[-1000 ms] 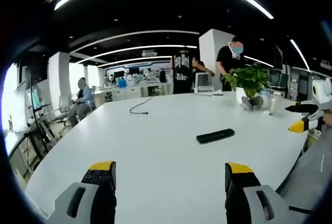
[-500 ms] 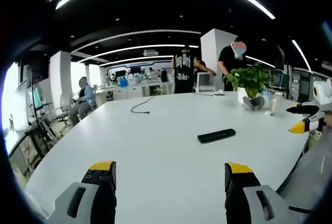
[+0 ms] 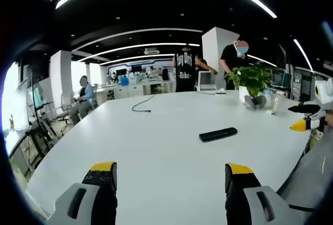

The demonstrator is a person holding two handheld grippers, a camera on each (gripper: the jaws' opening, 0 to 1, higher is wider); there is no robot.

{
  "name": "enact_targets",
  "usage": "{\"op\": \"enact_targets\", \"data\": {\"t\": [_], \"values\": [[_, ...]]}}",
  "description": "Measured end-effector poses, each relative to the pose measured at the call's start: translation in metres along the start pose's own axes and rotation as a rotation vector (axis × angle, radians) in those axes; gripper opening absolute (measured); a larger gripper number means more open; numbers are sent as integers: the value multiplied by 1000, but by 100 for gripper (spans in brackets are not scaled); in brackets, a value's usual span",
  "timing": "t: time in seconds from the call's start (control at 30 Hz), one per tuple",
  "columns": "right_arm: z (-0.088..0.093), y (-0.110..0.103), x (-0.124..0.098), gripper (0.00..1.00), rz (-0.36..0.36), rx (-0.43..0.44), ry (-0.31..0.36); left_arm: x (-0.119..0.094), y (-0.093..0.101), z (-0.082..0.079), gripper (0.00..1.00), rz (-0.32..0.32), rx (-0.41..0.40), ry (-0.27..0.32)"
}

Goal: Press the specified remote control buttons in sequence, fully releasing each button before pressing the next.

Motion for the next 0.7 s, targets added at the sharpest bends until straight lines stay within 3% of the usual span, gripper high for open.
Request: {"op": "enact_targets", "data": {"t": [0.17, 0.37, 0.47, 0.7], "values": [[-4, 0, -1, 80, -19, 37, 61, 4, 7, -1, 87, 55, 78, -24], [-8, -4, 0, 83, -48, 52, 110, 6, 8, 0, 87, 103, 74, -22], [-7, -4, 2, 85, -45, 42, 88, 8, 11, -1, 87, 134, 88, -14], [-9, -3, 1, 86, -44, 62, 118, 6, 10, -5, 92, 159, 22, 74]]}}
Point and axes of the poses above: the point that each gripper's makers call its tool centre point, and the gripper's own axes: x roughly forward along the fingers, y roughly to its right, z roughly out of its underside, the point moved 10 cm from there along -x, roughly backward along the fingers, and after that the axes turned 8 degrees about x, right-handed, at the moved point
